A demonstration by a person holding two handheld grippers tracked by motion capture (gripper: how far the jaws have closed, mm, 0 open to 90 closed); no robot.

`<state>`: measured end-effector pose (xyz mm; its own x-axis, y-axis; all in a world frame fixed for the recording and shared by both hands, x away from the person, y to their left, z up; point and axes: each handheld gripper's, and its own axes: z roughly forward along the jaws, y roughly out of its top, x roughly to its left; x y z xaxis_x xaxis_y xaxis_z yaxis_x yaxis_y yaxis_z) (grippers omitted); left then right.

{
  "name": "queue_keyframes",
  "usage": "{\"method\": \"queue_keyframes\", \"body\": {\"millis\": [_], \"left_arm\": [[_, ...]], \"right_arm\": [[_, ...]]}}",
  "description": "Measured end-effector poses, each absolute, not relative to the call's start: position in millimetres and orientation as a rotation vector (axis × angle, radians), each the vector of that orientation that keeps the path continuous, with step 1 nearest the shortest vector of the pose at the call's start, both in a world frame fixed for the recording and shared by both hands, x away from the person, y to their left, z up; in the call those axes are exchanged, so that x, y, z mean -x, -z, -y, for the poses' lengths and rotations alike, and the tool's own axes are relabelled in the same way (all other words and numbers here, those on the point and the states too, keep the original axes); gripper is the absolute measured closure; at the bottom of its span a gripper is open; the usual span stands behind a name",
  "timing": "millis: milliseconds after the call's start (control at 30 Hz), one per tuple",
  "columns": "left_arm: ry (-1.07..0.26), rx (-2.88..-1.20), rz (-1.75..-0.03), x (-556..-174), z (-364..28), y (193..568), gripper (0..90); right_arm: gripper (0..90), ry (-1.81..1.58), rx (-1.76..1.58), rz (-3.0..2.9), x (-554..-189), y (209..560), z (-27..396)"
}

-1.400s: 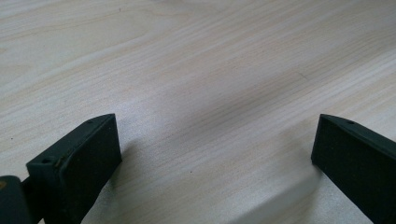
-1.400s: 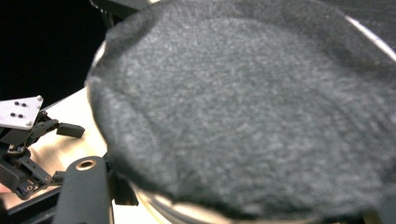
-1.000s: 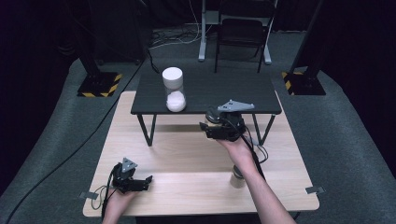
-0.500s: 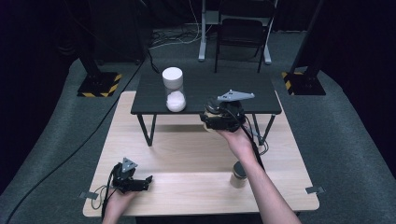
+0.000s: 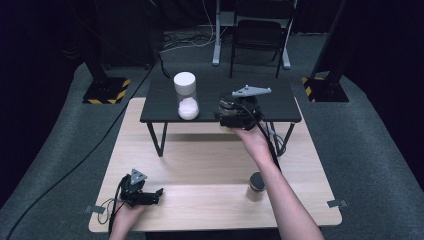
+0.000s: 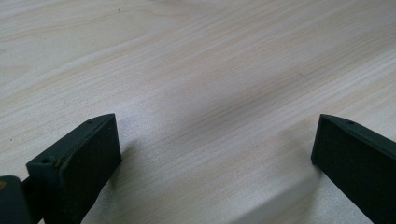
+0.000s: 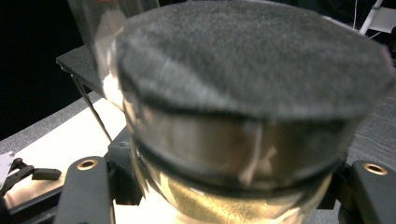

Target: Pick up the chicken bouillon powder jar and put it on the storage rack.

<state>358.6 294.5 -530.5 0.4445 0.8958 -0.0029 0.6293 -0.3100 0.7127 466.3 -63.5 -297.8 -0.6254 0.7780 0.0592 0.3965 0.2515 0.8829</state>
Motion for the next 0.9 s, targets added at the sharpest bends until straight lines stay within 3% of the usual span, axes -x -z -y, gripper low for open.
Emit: {"method": "queue_keyframes", "body": {"millis": [900], "left_arm": [[-0.528,-2.055,-1.268,-359,-295,530,0.9]], "right_arm": [[30.8,-1.32,-1.104,-2.038,-510,294,46]]}}
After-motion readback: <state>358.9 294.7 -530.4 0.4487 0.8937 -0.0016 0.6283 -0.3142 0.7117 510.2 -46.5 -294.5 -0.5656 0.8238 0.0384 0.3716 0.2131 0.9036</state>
